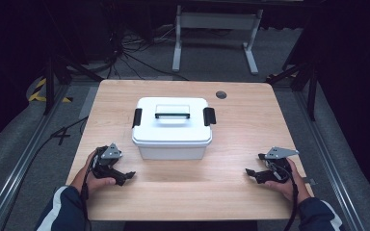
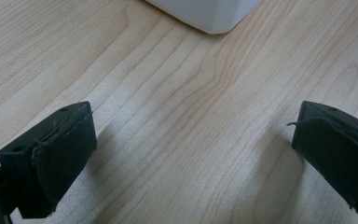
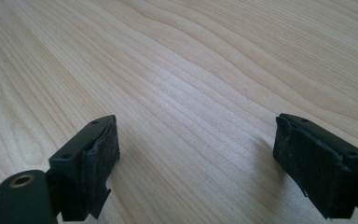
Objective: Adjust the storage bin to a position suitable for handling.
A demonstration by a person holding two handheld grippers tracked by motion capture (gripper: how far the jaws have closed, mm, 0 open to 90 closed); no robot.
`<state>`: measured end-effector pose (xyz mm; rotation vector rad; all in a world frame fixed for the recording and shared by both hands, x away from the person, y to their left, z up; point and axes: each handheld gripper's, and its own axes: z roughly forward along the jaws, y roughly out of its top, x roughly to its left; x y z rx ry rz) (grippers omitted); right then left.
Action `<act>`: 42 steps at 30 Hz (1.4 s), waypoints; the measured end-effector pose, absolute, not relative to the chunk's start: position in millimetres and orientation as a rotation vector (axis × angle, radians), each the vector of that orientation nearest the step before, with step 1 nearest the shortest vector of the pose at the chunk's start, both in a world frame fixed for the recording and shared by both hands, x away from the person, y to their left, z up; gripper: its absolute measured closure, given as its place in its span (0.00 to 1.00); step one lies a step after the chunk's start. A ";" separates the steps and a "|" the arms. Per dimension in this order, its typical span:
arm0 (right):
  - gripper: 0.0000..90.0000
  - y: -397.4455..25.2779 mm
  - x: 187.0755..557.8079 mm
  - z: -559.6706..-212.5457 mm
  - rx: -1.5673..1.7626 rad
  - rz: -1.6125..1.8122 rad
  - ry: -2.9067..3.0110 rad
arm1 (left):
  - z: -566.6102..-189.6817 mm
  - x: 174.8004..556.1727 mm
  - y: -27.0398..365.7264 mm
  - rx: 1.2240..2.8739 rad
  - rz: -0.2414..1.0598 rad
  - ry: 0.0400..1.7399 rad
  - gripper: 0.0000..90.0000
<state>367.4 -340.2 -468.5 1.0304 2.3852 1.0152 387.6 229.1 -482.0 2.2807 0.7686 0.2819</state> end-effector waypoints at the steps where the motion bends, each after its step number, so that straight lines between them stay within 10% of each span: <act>1: 0.16 -340.1 367.3 -468.5 1.031 1.014 2.383 | -482.1 387.8 229.0 2.279 0.284 0.766 0.00; 25: 0.28 -335.7 374.8 -454.6 1.000 0.945 2.494 | -482.8 386.6 229.1 2.265 0.294 0.774 0.01; 42: 0.40 -305.8 395.5 -383.9 0.745 0.945 2.537 | -482.2 386.2 228.8 2.272 0.299 0.784 0.01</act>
